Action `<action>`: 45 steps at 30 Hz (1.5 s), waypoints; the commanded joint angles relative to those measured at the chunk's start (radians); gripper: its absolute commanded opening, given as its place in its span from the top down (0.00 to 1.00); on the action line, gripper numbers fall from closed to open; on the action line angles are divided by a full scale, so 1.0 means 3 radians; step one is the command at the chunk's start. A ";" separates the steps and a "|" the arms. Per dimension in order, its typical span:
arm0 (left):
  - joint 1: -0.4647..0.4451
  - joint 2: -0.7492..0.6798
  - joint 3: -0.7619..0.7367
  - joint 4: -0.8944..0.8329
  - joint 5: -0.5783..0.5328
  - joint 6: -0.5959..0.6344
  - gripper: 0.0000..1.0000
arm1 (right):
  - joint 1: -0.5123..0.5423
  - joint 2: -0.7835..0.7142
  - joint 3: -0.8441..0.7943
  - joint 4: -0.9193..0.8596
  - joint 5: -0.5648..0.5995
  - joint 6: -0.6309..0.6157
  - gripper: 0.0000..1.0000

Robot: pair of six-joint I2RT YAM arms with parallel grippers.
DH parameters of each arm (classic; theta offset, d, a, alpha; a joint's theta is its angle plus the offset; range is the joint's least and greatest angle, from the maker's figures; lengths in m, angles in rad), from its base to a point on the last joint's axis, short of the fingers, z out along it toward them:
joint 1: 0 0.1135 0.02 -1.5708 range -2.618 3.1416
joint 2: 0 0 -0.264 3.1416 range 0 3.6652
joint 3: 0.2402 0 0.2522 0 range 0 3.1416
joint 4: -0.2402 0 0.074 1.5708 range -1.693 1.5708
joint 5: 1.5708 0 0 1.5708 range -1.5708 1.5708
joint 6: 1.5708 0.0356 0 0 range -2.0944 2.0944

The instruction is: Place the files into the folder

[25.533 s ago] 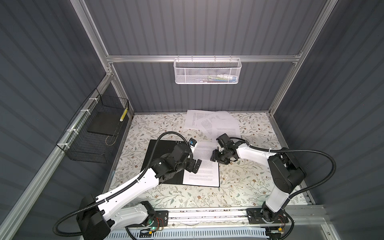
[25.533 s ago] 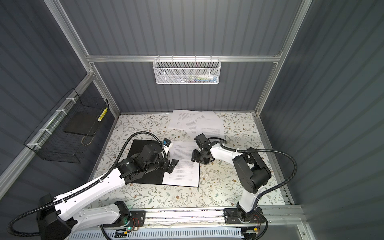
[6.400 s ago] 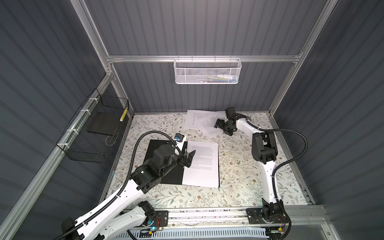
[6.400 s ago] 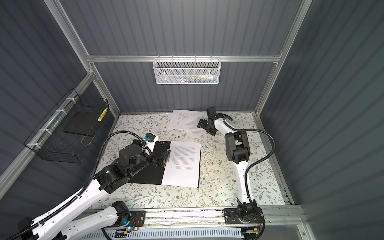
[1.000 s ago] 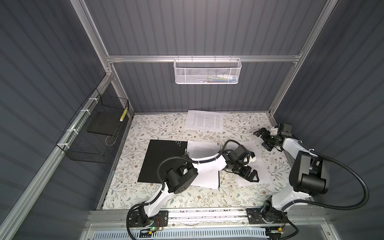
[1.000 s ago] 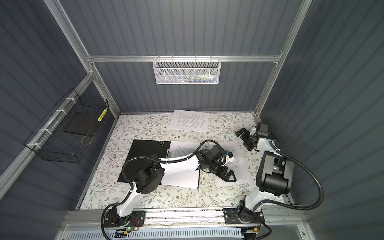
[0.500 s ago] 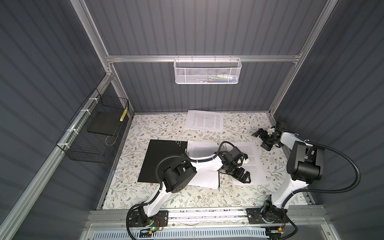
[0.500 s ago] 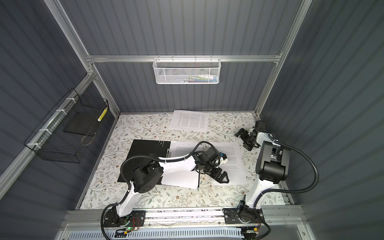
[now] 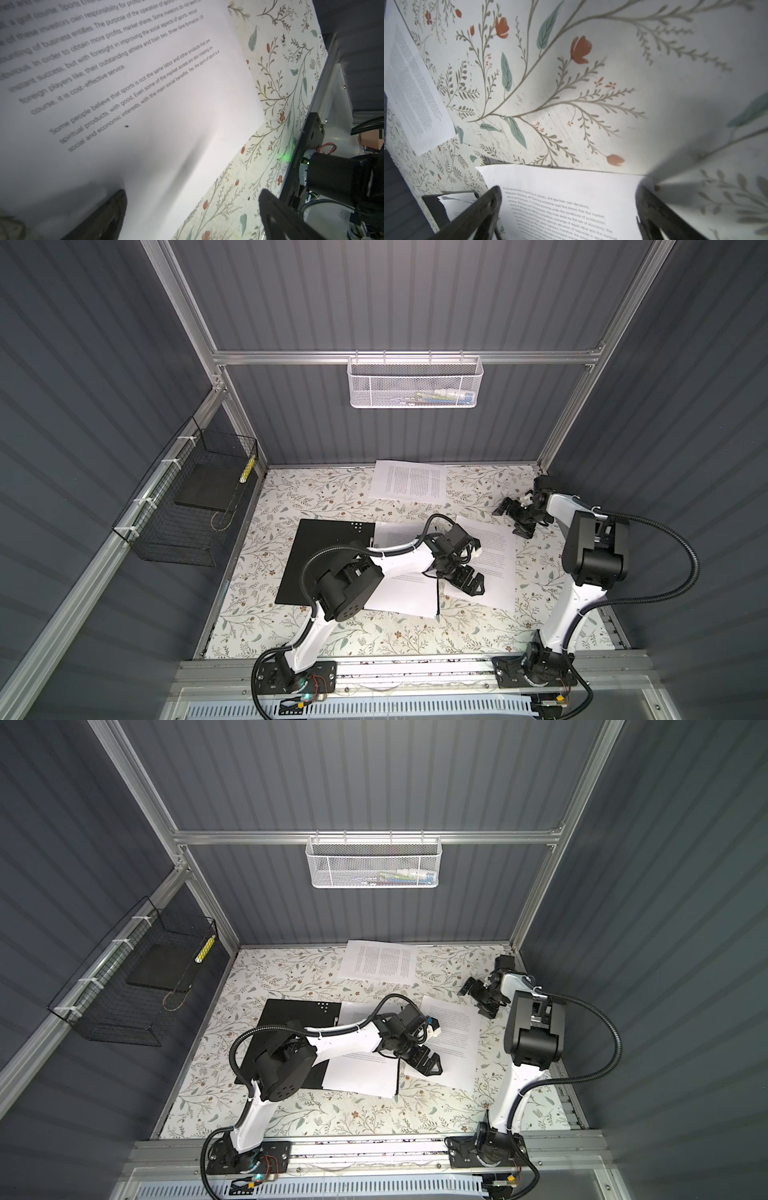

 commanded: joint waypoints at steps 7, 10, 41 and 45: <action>0.0012 0.0103 -0.0078 -0.0377 -0.0115 0.0043 0.00 | 0.0020 0.0016 0.0107 -0.0307 0.0556 -0.0145 0.01; 0.0012 0.0106 -0.0088 -0.0371 -0.0112 0.0037 0.00 | 0.0013 0.0020 0.0117 -0.0290 0.0649 -0.0106 0.01; 0.0094 0.0391 0.0292 -0.0394 -0.0036 -0.0002 0.00 | 0.0129 -0.0400 -0.0462 -0.0272 -0.0379 -0.0218 0.01; 0.0093 0.0456 0.0328 -0.0367 -0.0046 -0.0027 0.00 | 0.0012 -0.0832 -0.0956 0.0174 -0.0599 0.0025 0.01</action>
